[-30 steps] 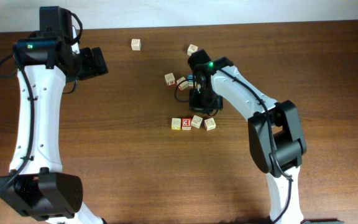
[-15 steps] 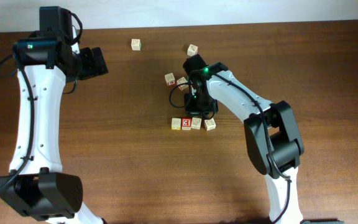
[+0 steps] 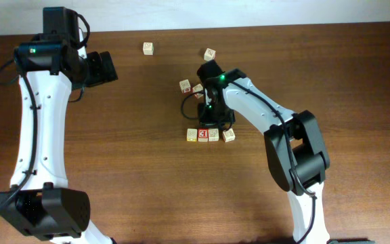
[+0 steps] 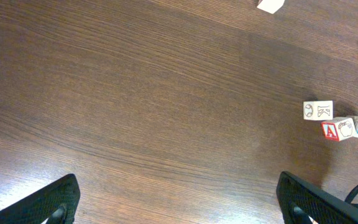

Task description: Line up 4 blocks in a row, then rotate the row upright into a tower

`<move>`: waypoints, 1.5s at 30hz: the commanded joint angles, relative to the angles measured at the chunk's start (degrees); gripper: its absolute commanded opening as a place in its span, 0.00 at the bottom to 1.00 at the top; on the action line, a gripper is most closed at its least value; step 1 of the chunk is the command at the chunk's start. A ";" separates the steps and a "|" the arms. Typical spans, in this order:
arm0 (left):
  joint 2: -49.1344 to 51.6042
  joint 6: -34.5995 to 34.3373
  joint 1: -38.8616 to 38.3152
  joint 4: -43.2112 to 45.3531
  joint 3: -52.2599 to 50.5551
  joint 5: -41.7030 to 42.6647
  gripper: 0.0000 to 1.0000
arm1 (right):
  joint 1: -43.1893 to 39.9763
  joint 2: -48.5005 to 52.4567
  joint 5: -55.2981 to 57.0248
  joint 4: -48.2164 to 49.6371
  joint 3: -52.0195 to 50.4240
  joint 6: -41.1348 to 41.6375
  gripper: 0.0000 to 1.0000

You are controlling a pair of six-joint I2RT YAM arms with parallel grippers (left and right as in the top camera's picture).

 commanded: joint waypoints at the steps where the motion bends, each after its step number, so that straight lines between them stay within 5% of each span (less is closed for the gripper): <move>1: 0.46 -0.33 0.28 0.11 0.63 0.22 0.99 | 0.63 -0.35 -0.22 0.11 -0.13 0.83 0.04; 6: 0.46 -0.33 0.28 0.11 0.63 0.22 0.99 | -4.00 -0.57 -0.20 -6.27 9.22 1.09 0.04; 9: 0.46 -0.33 0.28 0.13 0.63 0.22 0.99 | -9.05 -0.57 1.75 -21.46 21.40 0.85 0.05; 13: 0.46 -0.33 0.28 1.03 0.63 0.24 0.99 | -11.54 -0.52 1.22 -30.34 18.69 -1.25 0.04; 25: 0.46 -0.33 0.26 1.62 0.63 0.26 0.99 | -9.18 -0.52 -1.44 -20.48 1.70 -6.43 0.04; 45: 0.46 -0.35 0.22 1.53 0.61 0.46 0.99 | -5.64 -0.57 -4.76 -16.65 2.27 -6.69 0.04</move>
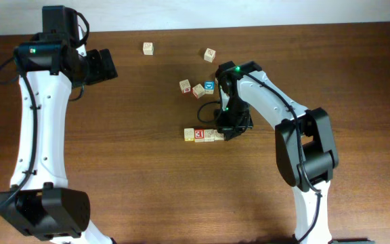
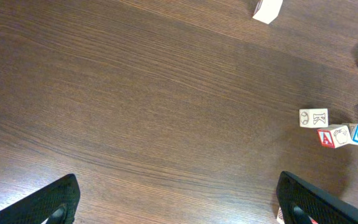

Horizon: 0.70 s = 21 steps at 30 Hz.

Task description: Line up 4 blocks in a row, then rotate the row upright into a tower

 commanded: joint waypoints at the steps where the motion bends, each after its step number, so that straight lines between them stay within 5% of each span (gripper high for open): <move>1: 0.46 -0.37 0.22 -0.15 0.61 0.48 0.99 | -0.59 -0.33 -0.48 -0.70 2.89 -0.66 0.05; 7: 0.46 -0.37 0.22 1.16 0.61 0.46 0.99 | -1.03 -0.33 -0.50 -1.90 14.32 -2.08 0.20; 21: 6.69 -0.33 0.28 1.92 0.57 0.42 0.99 | 12.37 1.09 10.95 15.41 13.99 8.72 0.19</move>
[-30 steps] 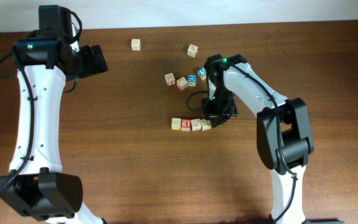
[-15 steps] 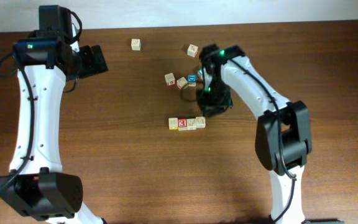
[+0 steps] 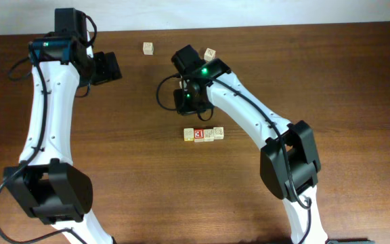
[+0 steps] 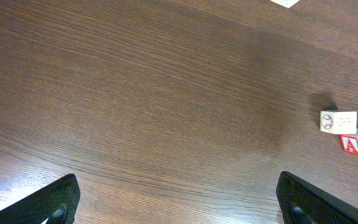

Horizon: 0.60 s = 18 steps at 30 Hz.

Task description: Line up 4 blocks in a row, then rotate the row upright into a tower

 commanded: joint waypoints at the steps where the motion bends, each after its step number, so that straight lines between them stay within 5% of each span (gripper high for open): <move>1: 0.42 -0.31 0.28 -0.02 0.57 0.42 0.99 | 0.85 1.42 3.48 0.94 0.66 2.01 0.19; 18: 0.42 -0.31 0.28 -0.07 0.57 0.44 0.99 | 2.64 4.42 3.48 2.19 -5.35 3.52 0.13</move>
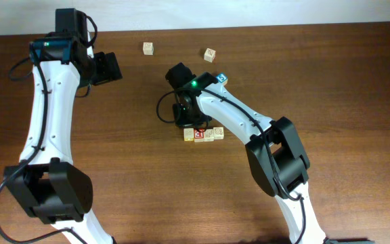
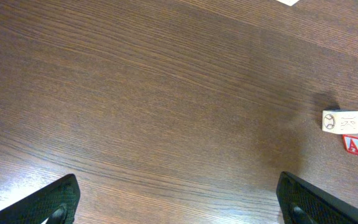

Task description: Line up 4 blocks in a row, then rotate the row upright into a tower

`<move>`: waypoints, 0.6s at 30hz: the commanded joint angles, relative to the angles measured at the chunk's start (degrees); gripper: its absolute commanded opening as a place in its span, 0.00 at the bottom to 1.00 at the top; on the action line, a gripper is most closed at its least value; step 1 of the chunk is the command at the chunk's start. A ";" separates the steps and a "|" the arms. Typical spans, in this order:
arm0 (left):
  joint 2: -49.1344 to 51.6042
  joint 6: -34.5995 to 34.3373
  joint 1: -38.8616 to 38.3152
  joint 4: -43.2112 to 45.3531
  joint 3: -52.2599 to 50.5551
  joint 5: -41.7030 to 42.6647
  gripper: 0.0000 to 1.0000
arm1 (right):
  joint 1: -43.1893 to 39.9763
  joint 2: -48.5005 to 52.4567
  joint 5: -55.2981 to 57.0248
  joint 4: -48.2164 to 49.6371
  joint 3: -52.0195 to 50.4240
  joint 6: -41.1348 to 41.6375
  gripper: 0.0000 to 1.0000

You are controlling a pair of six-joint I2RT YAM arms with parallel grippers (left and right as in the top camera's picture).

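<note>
A row of small picture blocks [image 1: 204, 133] lies mid-table; one has a red face [image 1: 200, 134]. My right gripper [image 1: 183, 116] is low just behind the row's left end, and its wrist hides the jaws from above. A blue block [image 1: 221, 79] sits behind that arm. A white picture block [image 2: 340, 121] and a red A block show at the right of the left wrist view. My left gripper [image 2: 180, 202] hangs open over bare wood at the far left, holding nothing.
Two more loose blocks lie near the table's back edge, one [image 1: 147, 48] left of centre and one [image 1: 210, 53] to its right. The right arm's white link [image 1: 235, 112] crosses over the block area. A pale wall borders the back edge.
My right gripper has moved from the loose blocks behind the row to just behind the row's left end. The blue block now shows beside the arm. The left arm is almost unmoved.
At first my right gripper was down behind the row, whose right-end block lay skewed and apart. Then it was at that end, the block closer in. Later the row lay straight, the gripper back over the loose blocks, the left arm shifted right. Now it is at the row's left end.
</note>
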 commanded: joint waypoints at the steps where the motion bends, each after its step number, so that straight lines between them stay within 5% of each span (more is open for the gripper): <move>1: 0.11 -0.35 0.28 -0.07 0.57 0.42 0.99 | 0.52 0.44 0.92 0.22 -0.81 0.35 0.13; 14: 0.11 -0.35 0.28 -0.02 0.57 0.42 0.99 | 0.28 0.42 -0.13 0.17 -1.18 0.26 0.12; 18: -0.02 -0.35 0.26 -0.66 2.99 1.18 1.00 | -3.67 -1.09 -0.17 -8.39 10.82 -1.53 0.12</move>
